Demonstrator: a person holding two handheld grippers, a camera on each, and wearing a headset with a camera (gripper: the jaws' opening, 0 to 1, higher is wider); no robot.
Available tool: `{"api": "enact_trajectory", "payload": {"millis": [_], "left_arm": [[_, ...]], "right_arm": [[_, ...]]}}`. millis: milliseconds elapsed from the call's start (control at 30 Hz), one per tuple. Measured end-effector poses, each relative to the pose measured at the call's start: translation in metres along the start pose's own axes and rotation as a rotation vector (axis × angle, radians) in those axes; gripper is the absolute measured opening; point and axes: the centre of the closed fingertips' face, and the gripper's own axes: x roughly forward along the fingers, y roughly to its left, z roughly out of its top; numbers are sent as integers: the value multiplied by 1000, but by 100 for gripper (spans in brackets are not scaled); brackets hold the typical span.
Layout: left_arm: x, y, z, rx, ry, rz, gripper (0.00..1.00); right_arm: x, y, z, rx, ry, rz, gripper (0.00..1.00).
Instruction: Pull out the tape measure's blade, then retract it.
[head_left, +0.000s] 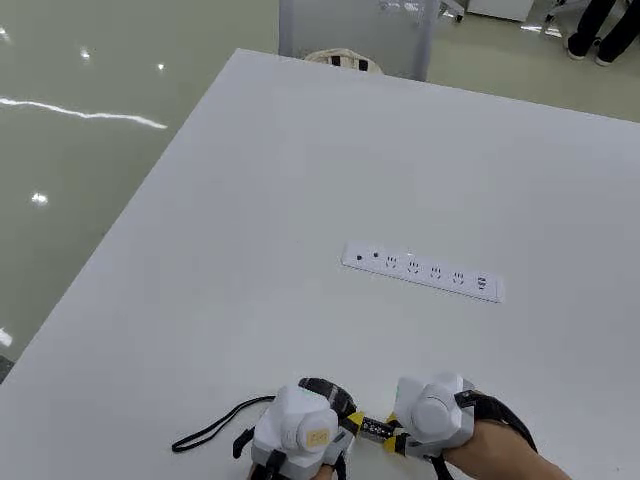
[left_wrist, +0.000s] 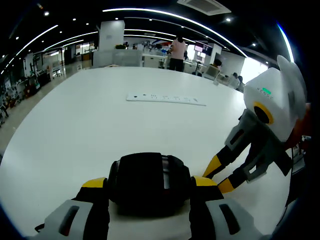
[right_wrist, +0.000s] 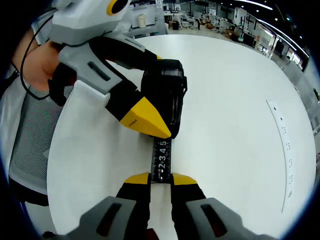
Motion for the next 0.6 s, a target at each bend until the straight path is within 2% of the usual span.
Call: {"api": "enact_trajectory", "payload": {"millis": [600], "left_arm": [[0,0,0,-3,1,-3,62]], "right_arm": [[6,-1,11,3,-16,-6,14]]}}
